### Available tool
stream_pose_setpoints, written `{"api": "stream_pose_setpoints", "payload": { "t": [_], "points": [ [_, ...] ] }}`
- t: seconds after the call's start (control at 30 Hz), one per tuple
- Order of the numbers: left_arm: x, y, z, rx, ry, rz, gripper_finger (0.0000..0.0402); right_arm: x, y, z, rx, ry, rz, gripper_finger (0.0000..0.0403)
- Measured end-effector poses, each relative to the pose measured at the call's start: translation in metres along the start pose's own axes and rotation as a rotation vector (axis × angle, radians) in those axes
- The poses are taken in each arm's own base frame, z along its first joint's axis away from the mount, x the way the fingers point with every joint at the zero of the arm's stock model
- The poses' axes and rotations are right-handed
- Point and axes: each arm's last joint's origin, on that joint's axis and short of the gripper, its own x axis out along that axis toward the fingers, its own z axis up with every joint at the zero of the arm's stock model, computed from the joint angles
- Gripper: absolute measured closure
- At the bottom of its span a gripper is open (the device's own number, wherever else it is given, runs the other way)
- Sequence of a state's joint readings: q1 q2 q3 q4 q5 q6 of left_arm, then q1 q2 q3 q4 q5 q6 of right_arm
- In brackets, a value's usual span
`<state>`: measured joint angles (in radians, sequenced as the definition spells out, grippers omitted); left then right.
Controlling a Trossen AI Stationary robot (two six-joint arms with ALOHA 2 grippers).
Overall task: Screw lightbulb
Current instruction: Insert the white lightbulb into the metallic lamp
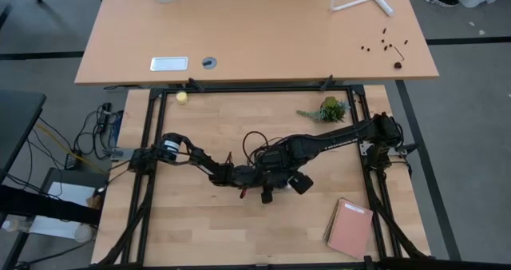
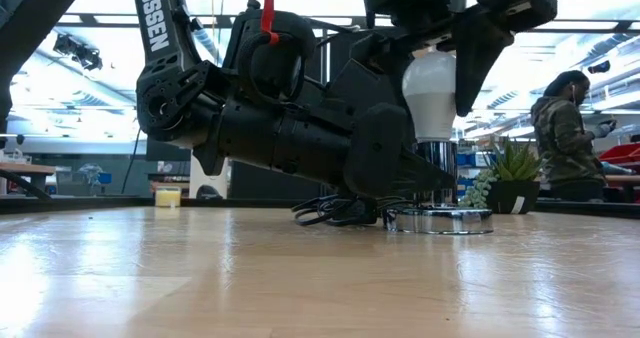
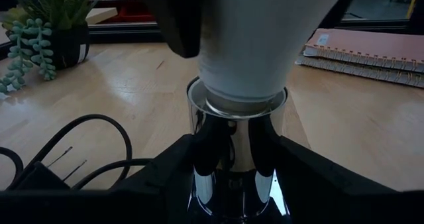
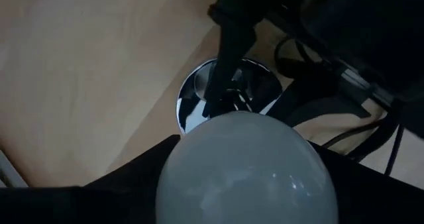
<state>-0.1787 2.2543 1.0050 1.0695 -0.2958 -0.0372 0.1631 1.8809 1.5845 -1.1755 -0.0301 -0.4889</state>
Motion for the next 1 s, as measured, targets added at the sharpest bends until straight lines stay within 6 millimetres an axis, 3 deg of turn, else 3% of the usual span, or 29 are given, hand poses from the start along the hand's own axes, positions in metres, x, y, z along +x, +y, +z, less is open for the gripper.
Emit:
{"api": "stream_pose_setpoints", "payload": {
  "t": [0.8, 1.0],
  "points": [
    [0.0000, 0.0000, 0.0000, -0.001, 0.000, 0.000, 0.0204, 0.0065, -0.0023, -0.0025, 0.782, -0.014, 0.013, 0.0125],
    [0.0000, 0.0000, 0.0000, -0.002, 0.000, 0.000, 0.0204, 0.0073, -0.0066, -0.0043, 1.084, -0.013, 0.018, 0.0125]
  ]
}}
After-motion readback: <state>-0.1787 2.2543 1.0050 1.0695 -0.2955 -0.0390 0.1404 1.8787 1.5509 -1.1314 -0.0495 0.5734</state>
